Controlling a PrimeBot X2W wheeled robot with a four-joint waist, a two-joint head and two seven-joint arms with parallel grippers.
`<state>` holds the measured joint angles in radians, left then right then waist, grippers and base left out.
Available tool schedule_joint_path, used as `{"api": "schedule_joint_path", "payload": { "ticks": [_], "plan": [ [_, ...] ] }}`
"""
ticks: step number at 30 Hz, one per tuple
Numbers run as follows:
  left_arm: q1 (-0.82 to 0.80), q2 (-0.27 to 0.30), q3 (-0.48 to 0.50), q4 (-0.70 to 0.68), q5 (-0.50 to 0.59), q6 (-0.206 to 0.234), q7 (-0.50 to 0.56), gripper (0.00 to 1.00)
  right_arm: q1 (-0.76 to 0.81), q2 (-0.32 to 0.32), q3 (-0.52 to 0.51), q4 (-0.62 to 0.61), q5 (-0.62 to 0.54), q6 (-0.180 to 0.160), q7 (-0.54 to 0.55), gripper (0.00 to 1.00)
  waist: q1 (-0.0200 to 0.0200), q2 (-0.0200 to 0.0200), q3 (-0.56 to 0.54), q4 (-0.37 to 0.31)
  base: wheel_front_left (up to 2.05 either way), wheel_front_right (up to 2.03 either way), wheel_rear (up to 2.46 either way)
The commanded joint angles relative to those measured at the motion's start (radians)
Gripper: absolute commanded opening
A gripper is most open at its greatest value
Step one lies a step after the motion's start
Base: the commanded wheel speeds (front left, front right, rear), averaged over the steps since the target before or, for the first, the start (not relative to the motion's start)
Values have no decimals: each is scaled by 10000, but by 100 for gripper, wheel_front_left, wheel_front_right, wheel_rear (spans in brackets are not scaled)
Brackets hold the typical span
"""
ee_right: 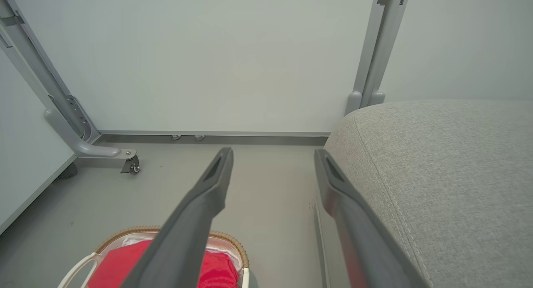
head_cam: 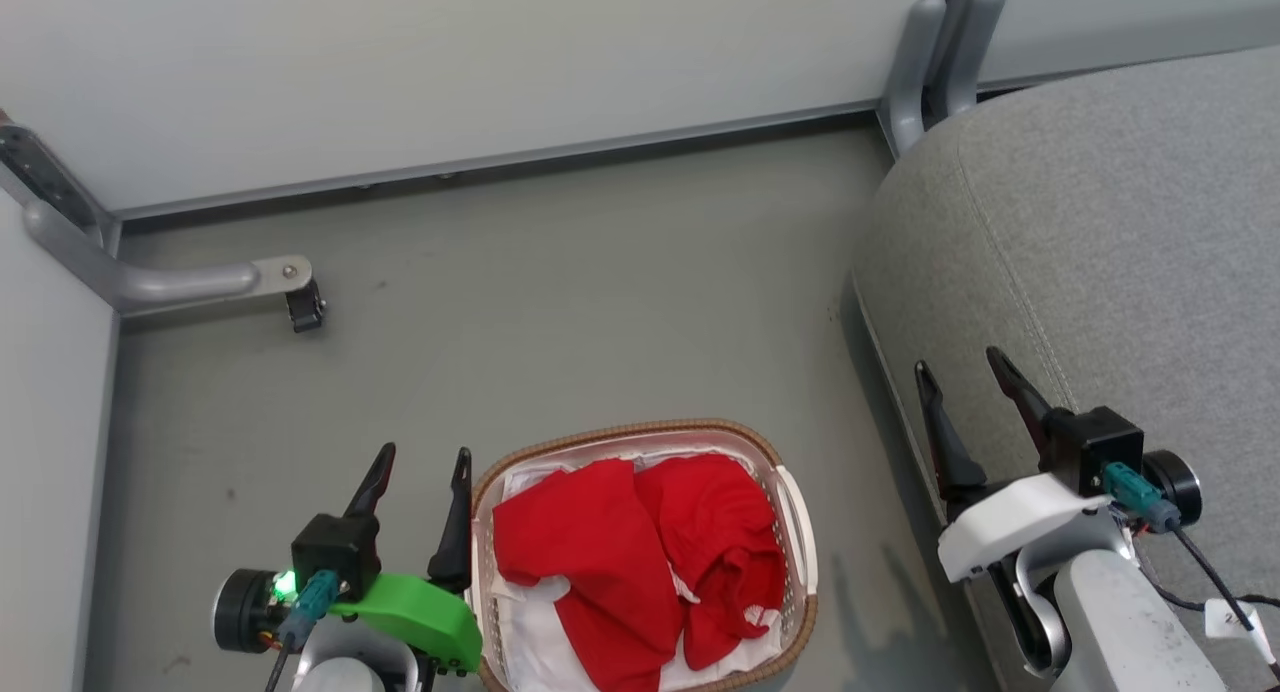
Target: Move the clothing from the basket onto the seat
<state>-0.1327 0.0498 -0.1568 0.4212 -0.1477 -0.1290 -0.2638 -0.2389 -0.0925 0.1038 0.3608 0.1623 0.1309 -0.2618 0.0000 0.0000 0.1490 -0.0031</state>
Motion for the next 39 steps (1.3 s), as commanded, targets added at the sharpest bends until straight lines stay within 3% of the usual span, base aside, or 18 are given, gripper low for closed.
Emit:
{"api": "schedule_joint_path", "payload": {
  "ticks": [1, 14, 39],
  "plan": [
    [-357, 15, -155, 123, -78, -32, -12, 100, -246, -92, 22, -117, 65, -4, -45, 100, 0, 0, 1057, -458, 0, 0, 0],
    [-1836, 28, -1351, 1926, -497, 2, -13, 100, -1085, -180, 145, -601, 170, -5, -45, 100, 0, 0, 3073, -1069, 0, 0, 0],
    [-4853, 35, -3216, 5521, -891, 225, -12, 100, -2124, -250, 477, -1327, 147, -5, -45, 100, 0, 0, 5765, -1302, 0, 0, 0]
  ]
}}
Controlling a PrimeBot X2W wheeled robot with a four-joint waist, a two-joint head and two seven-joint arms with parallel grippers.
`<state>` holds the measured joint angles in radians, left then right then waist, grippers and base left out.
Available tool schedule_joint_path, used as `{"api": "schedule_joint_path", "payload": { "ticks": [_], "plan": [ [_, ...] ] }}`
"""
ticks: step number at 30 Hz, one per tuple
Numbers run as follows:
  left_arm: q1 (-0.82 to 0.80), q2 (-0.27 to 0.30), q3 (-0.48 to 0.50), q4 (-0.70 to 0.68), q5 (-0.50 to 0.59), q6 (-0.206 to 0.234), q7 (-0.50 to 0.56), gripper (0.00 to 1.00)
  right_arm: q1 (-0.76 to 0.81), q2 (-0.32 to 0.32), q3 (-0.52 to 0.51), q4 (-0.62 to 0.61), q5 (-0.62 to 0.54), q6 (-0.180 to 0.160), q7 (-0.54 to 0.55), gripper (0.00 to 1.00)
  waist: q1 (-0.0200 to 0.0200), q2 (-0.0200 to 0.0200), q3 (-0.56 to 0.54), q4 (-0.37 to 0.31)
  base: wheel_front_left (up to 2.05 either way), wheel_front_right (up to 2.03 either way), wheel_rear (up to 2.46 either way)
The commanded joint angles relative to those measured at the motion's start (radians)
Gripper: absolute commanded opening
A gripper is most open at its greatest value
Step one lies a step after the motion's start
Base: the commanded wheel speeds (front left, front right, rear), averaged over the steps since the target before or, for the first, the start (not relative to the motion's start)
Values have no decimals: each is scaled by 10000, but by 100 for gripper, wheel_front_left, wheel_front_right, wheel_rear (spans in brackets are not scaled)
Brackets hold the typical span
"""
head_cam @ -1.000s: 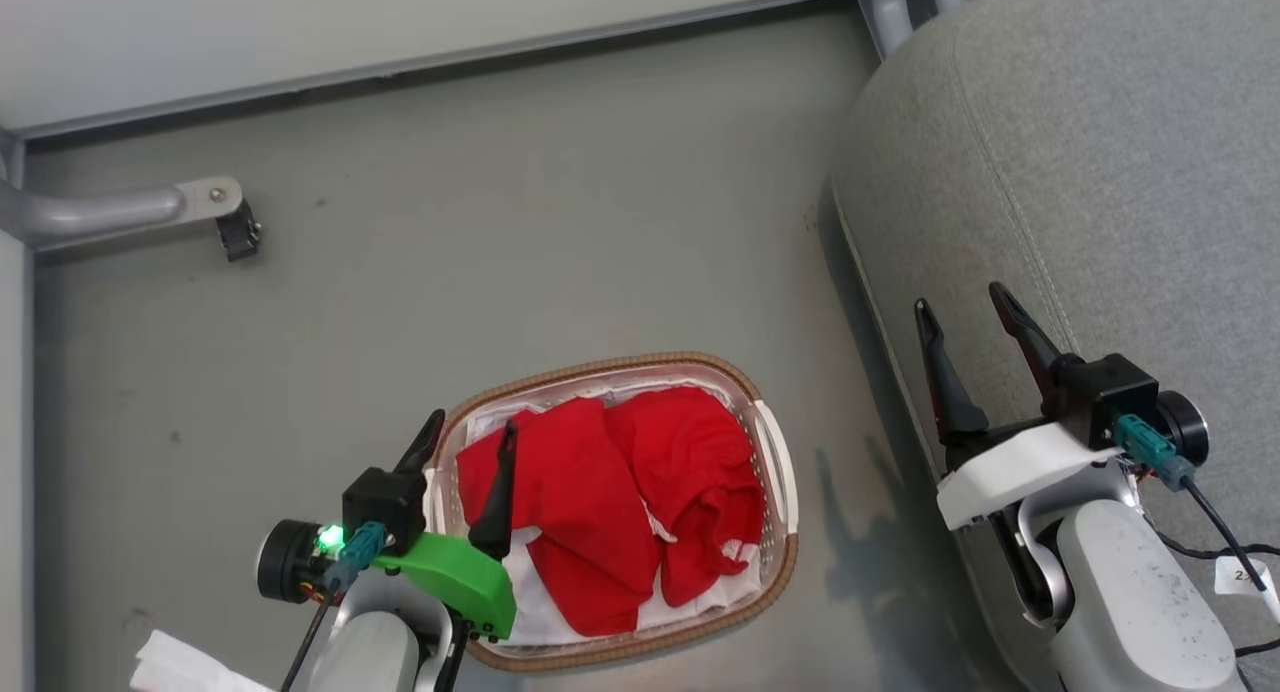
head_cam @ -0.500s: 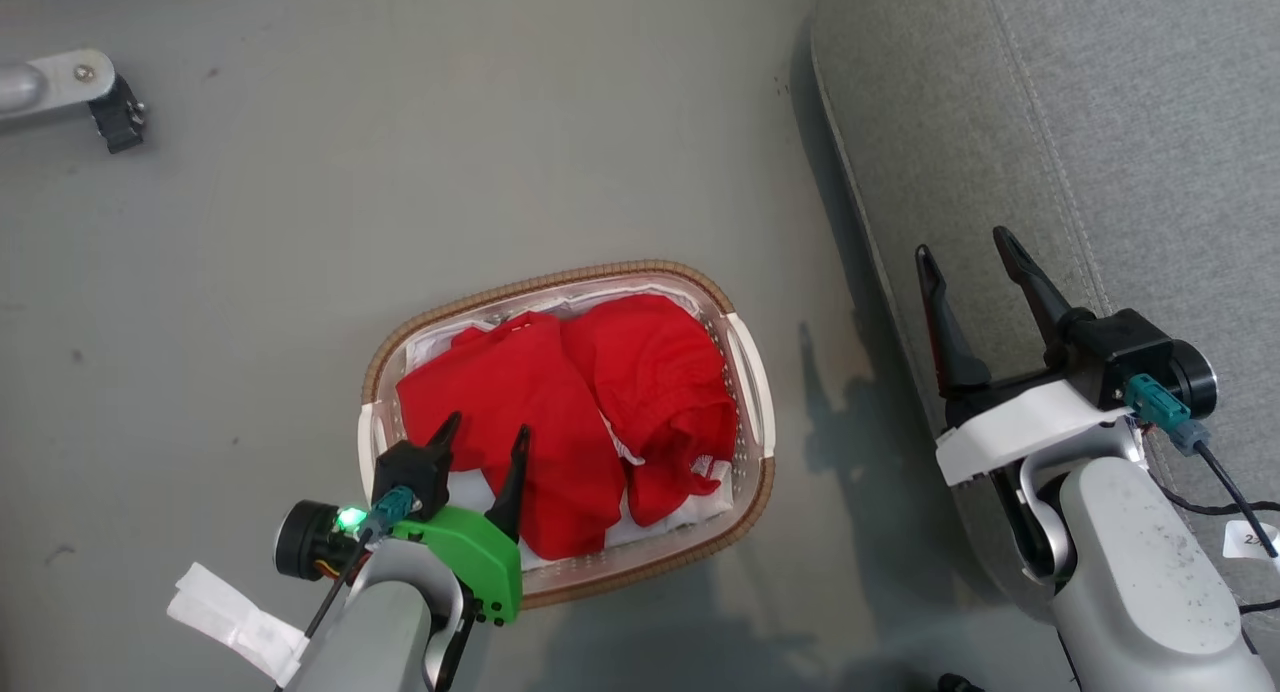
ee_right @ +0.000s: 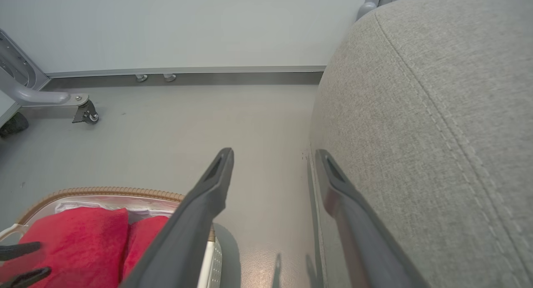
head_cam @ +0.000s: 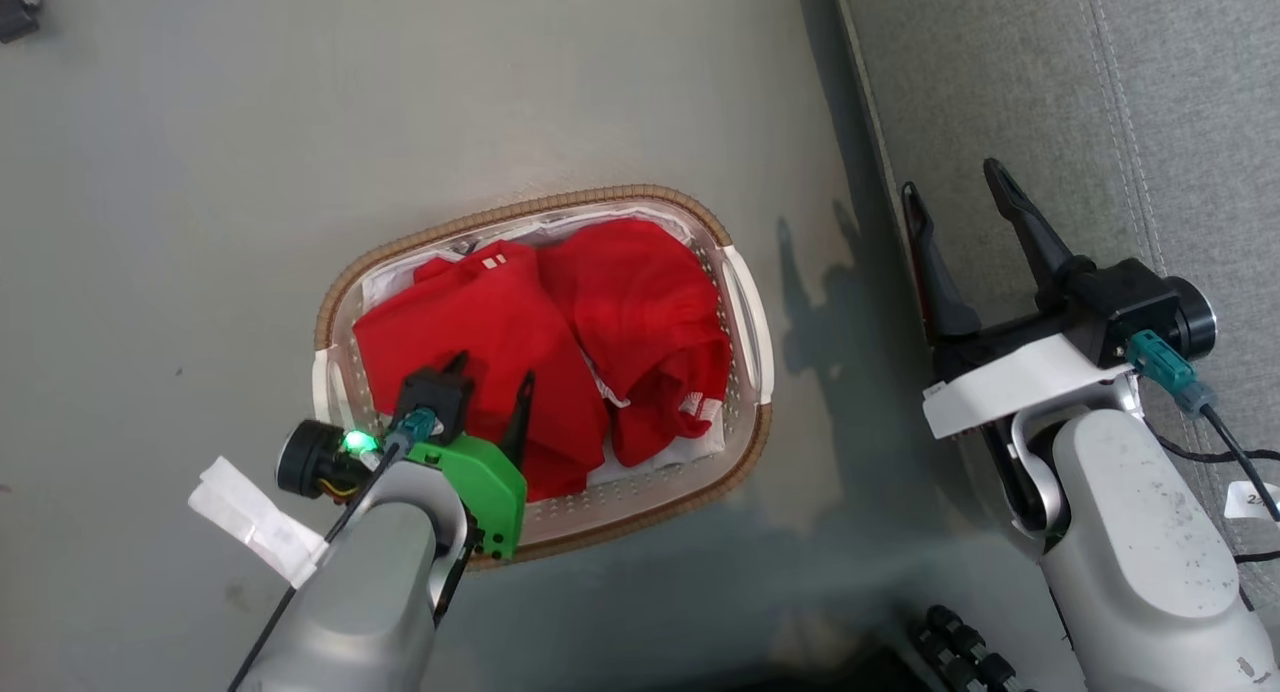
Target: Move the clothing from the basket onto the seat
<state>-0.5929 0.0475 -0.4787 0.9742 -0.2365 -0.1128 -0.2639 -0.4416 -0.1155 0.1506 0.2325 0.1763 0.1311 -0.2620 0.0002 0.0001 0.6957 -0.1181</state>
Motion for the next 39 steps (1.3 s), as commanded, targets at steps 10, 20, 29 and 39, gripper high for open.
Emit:
{"api": "schedule_joint_path", "payload": {
  "ticks": [10, 20, 29, 39],
  "plan": [
    [-1557, 59, -572, 1813, -17, 328, -10, 100, -375, 125, 222, -509, 98, -6, -41, 100, -2, -1, 1118, -481, 0, 0, 0],
    [-2315, 58, -1201, 2650, -569, 485, 340, 100, -478, 191, 269, -808, 50, -6, -41, 100, -2, -1, 1784, -632, 0, 0, 0],
    [-2701, 63, -1649, 2915, -922, 600, 783, 100, -564, 272, 361, -1139, 15, -6, -41, 100, -2, -1, 2115, -743, 0, 0, 0],
    [-2710, 56, -1880, 3014, -1253, 430, 609, 0, -542, 293, 349, -1044, 49, -6, -41, 100, -2, -1, 1973, -776, 0, 0, 0]
  ]
}}
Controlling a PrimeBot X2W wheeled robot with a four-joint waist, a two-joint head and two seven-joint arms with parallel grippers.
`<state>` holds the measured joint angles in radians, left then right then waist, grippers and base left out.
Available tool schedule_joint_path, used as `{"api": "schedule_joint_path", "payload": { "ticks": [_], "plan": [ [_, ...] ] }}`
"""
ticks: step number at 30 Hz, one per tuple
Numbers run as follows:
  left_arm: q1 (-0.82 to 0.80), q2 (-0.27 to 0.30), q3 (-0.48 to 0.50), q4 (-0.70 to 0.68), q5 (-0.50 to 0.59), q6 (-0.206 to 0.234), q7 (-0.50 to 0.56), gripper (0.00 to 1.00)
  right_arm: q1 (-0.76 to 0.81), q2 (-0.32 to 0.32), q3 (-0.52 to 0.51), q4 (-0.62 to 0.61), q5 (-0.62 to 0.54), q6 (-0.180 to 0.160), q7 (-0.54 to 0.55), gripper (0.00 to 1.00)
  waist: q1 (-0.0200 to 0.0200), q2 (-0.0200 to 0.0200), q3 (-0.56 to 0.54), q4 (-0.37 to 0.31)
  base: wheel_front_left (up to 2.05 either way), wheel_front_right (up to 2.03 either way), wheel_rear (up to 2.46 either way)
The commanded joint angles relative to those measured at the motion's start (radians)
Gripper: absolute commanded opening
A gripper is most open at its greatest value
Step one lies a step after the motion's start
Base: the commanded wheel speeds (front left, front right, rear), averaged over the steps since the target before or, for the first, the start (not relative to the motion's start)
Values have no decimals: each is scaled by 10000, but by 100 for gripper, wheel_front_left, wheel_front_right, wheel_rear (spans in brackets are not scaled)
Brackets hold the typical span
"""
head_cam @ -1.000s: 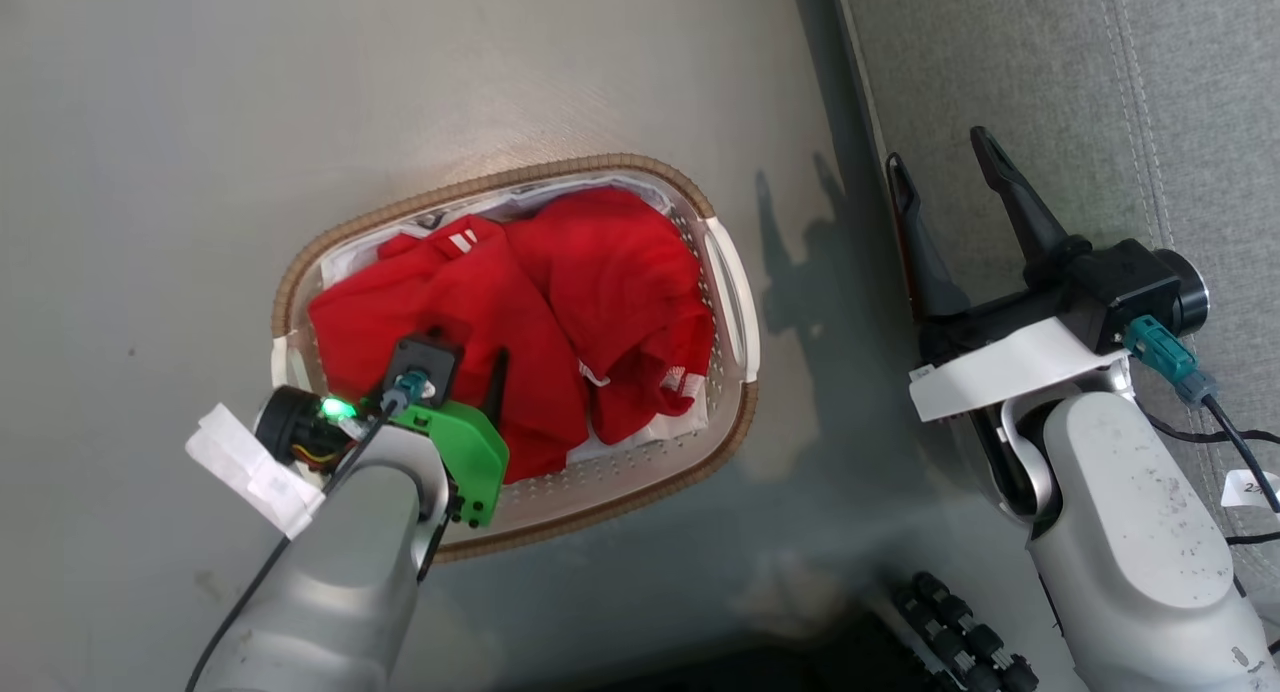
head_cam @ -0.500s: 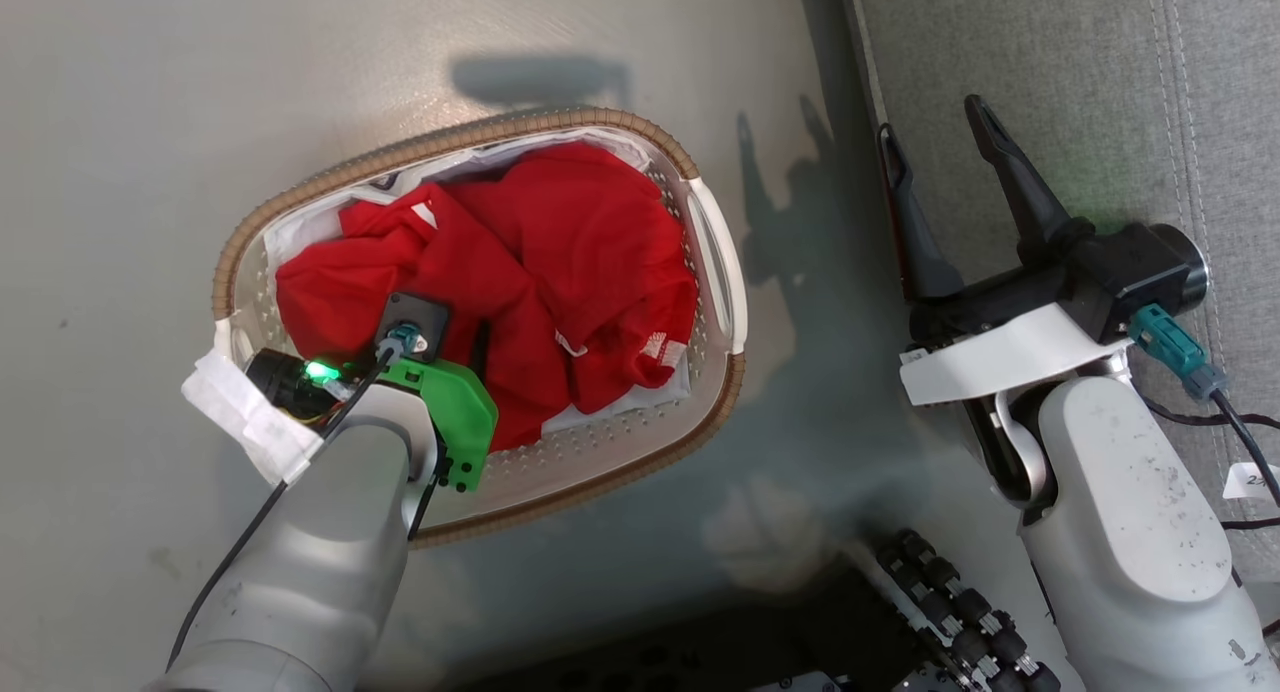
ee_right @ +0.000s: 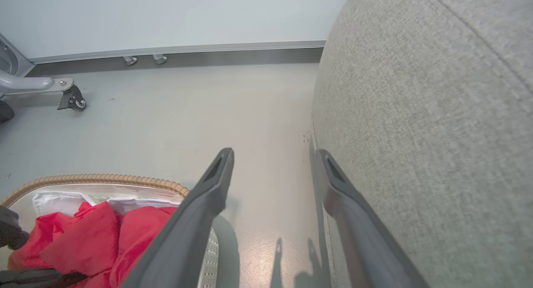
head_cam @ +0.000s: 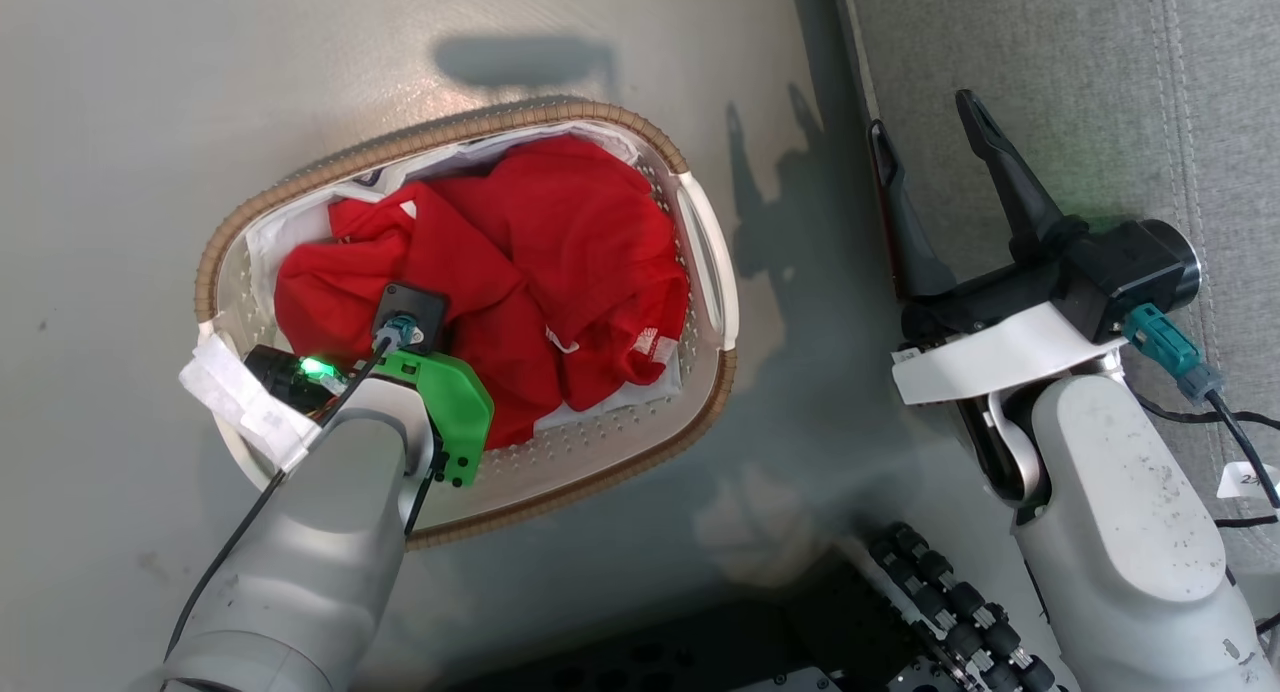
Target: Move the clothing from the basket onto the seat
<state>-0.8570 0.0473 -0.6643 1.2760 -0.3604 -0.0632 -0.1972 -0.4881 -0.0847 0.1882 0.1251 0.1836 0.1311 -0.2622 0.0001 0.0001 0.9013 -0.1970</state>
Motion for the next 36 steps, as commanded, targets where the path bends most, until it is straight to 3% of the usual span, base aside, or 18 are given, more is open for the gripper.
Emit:
{"api": "schedule_joint_path", "payload": {
  "ticks": [1, 13, 36],
  "plan": [
    [17, 57, -62, -27, -68, -87, -139, 0, -78, -6, -40, 63, -8, -6, -39, 100, -1, -1, -164, 17, 0, 0, 0],
    [1209, 57, -342, -489, -455, -278, -673, 0, 108, 142, 83, 606, 195, -7, -41, 100, -1, -1, -1702, 122, 0, 0, 0],
    [4787, 93, 1215, -4565, 470, -421, -687, 0, 2093, 192, 63, 1623, 275, -7, -39, 100, -1, -1, -5993, 1132, 0, 0, 0]
  ]
}}
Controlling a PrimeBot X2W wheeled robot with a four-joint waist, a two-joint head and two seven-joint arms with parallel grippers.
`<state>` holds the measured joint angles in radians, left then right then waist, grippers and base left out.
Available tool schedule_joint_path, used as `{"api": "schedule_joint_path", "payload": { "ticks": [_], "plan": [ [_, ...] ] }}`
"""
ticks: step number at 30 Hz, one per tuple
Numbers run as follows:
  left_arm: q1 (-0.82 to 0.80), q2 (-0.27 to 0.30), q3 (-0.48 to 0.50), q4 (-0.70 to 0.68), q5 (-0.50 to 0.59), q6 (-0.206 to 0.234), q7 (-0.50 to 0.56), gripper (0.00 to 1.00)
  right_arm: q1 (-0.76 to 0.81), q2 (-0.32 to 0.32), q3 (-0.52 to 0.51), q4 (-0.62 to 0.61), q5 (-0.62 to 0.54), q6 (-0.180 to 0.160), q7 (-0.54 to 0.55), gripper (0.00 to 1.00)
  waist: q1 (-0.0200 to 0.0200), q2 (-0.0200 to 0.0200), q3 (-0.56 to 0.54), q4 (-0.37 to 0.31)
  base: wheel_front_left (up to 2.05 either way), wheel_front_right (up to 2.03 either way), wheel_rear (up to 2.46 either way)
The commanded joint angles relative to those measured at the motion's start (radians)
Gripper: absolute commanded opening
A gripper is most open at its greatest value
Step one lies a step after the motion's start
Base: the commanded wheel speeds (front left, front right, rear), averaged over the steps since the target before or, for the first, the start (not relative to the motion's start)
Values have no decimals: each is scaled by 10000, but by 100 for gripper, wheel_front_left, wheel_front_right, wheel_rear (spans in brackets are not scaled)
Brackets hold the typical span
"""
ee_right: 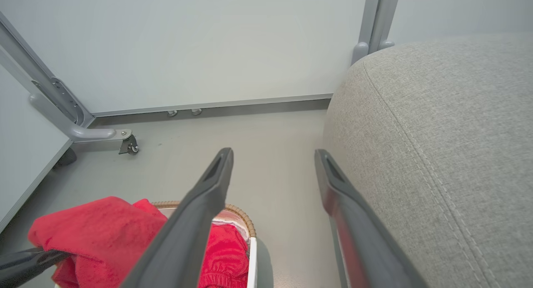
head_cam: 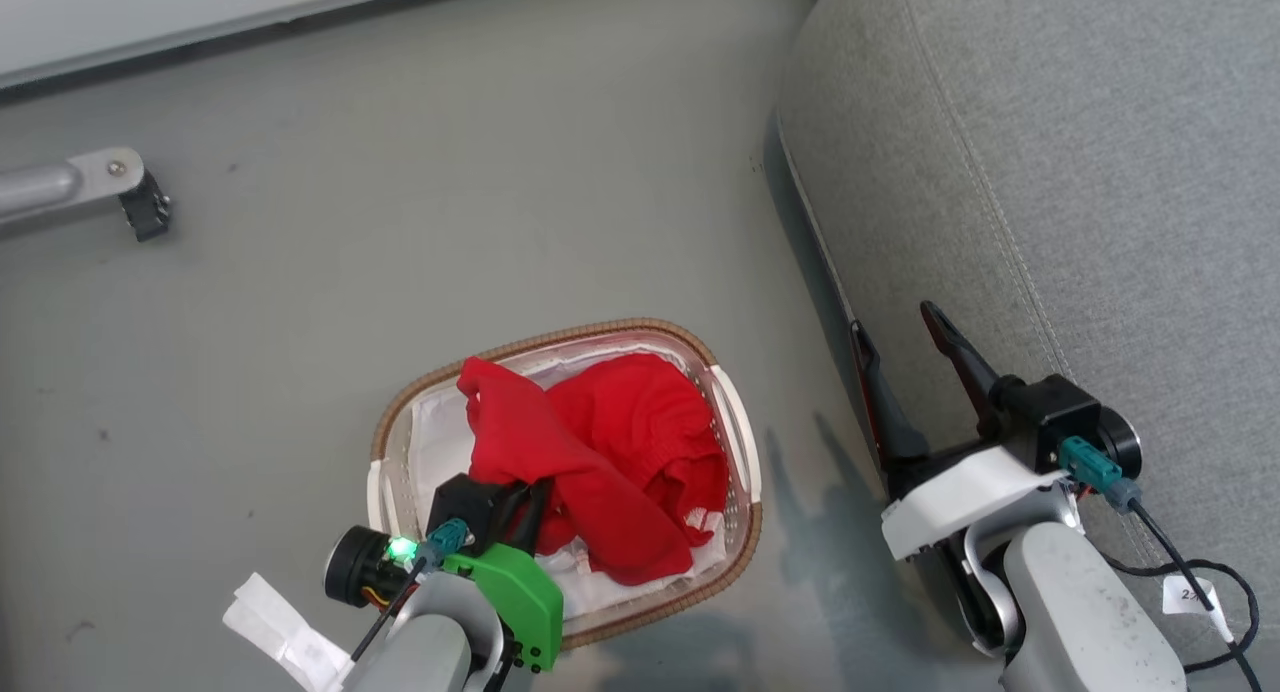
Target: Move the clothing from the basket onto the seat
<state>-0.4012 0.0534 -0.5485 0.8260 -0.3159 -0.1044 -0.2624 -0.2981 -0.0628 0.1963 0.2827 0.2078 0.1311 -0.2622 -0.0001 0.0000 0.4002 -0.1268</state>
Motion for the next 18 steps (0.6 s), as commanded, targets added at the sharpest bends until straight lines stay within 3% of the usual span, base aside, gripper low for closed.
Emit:
{"api": "schedule_joint_path", "payload": {
  "ticks": [1, 10, 18],
  "plan": [
    [331, 26, 146, -230, 82, -17, -35, 0, 269, -20, -21, 72, 44, -7, -39, 100, 1, 0, -1135, 460, 0, 0, 0],
    [1268, -7, 1073, -2000, 539, -166, -36, 0, 1197, 6, 40, 264, -15, -7, -39, 100, 1, 0, -2499, 654, 0, 0, 0],
    [1547, -18, 1343, -3298, 701, -252, -36, 0, 1949, 30, 159, 393, -57, -7, -39, 100, 1, 0, -3389, 765, 0, 0, 0]
  ]
}}
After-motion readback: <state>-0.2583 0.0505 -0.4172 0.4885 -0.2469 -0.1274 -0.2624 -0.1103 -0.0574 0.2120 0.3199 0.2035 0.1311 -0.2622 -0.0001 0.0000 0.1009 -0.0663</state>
